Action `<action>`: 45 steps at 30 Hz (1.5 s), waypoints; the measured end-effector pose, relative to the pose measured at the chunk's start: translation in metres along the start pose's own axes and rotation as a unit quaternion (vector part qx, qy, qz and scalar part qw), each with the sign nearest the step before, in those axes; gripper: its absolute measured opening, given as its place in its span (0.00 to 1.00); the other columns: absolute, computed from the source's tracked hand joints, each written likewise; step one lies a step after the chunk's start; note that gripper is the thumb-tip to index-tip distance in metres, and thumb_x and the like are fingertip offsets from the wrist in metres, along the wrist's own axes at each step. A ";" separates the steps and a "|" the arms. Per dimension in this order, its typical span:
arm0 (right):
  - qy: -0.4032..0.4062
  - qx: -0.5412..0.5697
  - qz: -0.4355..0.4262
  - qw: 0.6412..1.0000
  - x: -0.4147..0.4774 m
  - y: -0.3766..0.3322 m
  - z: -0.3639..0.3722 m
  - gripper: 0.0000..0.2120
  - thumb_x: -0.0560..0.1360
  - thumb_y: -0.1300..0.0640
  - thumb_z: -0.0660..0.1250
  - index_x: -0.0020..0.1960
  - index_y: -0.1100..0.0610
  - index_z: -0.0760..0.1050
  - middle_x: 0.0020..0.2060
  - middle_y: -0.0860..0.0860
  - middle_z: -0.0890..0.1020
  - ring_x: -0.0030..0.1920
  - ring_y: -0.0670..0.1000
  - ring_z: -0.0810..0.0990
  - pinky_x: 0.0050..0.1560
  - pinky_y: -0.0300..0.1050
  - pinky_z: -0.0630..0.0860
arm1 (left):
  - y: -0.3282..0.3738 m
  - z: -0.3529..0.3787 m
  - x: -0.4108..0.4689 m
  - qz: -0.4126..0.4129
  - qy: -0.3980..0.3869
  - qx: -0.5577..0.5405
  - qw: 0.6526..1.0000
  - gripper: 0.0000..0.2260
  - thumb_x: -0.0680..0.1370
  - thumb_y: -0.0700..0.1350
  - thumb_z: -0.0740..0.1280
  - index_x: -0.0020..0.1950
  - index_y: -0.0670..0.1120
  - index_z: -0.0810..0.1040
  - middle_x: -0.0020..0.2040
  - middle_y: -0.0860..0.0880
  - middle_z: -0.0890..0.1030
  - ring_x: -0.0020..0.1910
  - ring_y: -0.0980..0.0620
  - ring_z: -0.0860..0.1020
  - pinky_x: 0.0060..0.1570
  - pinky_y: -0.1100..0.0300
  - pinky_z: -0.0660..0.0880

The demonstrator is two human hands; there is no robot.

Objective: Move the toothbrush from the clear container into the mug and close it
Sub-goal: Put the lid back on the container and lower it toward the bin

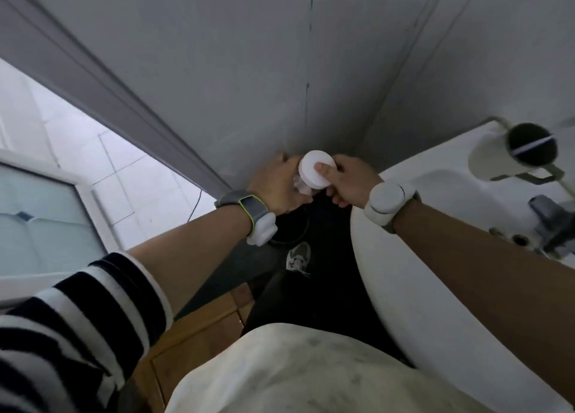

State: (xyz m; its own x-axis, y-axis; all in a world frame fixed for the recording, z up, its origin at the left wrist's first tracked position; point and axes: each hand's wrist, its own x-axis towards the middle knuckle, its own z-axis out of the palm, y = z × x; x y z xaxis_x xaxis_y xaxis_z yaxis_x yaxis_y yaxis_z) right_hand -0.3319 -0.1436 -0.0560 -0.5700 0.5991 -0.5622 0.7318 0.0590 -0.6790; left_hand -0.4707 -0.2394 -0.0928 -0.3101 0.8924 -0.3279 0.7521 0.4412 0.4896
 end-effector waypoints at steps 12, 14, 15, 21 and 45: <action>-0.075 -0.039 0.035 0.996 0.072 -0.009 0.092 0.19 0.77 0.54 0.62 0.66 0.59 0.71 0.46 0.59 0.82 0.42 0.61 0.82 0.47 0.57 0.81 | -0.079 0.019 0.001 -0.180 -0.007 -0.141 0.974 0.19 0.72 0.43 0.72 0.59 0.36 0.77 0.51 0.41 0.81 0.52 0.46 0.79 0.51 0.49 0.76; -0.077 -0.039 0.043 0.995 0.076 -0.002 0.097 0.19 0.77 0.56 0.62 0.66 0.60 0.71 0.50 0.62 0.83 0.45 0.64 0.83 0.50 0.60 0.81 | -0.086 0.025 0.004 -0.210 -0.018 -0.177 0.961 0.15 0.73 0.40 0.70 0.57 0.36 0.77 0.49 0.43 0.80 0.51 0.48 0.79 0.54 0.47 0.77; -0.083 -0.040 0.046 0.995 0.081 0.003 0.102 0.18 0.77 0.56 0.62 0.66 0.60 0.71 0.51 0.63 0.83 0.47 0.65 0.83 0.50 0.61 0.81 | -0.093 0.030 0.006 -0.217 -0.018 -0.214 0.952 0.12 0.72 0.41 0.71 0.54 0.39 0.79 0.49 0.44 0.80 0.51 0.46 0.80 0.54 0.46 0.78; -0.115 -0.028 0.083 0.989 0.106 0.047 0.142 0.21 0.77 0.59 0.62 0.70 0.58 0.67 0.47 0.60 0.81 0.40 0.58 0.79 0.43 0.55 0.80 | -0.136 0.088 0.015 -0.250 -0.006 -0.329 0.911 0.08 0.71 0.44 0.71 0.50 0.50 0.83 0.47 0.47 0.83 0.52 0.45 0.82 0.56 0.46 0.79; -0.134 -0.067 0.162 0.975 0.318 0.292 0.369 0.30 0.78 0.56 0.62 0.77 0.58 0.55 0.73 0.58 0.66 0.70 0.62 0.69 0.67 0.55 0.71 | -0.324 0.401 0.099 -0.371 -0.037 -0.403 0.836 0.16 0.76 0.42 0.64 0.64 0.47 0.79 0.52 0.44 0.83 0.49 0.43 0.81 0.46 0.57 0.77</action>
State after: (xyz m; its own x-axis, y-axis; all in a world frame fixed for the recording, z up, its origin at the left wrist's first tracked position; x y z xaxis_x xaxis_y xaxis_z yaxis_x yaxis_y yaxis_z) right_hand -0.4370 -0.2303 -0.6070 -0.3655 0.3748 -0.8520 0.9213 0.0155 -0.3885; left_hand -0.5119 -0.3315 -0.6081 -0.4578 0.3497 -0.8174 -0.2762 0.8179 0.5047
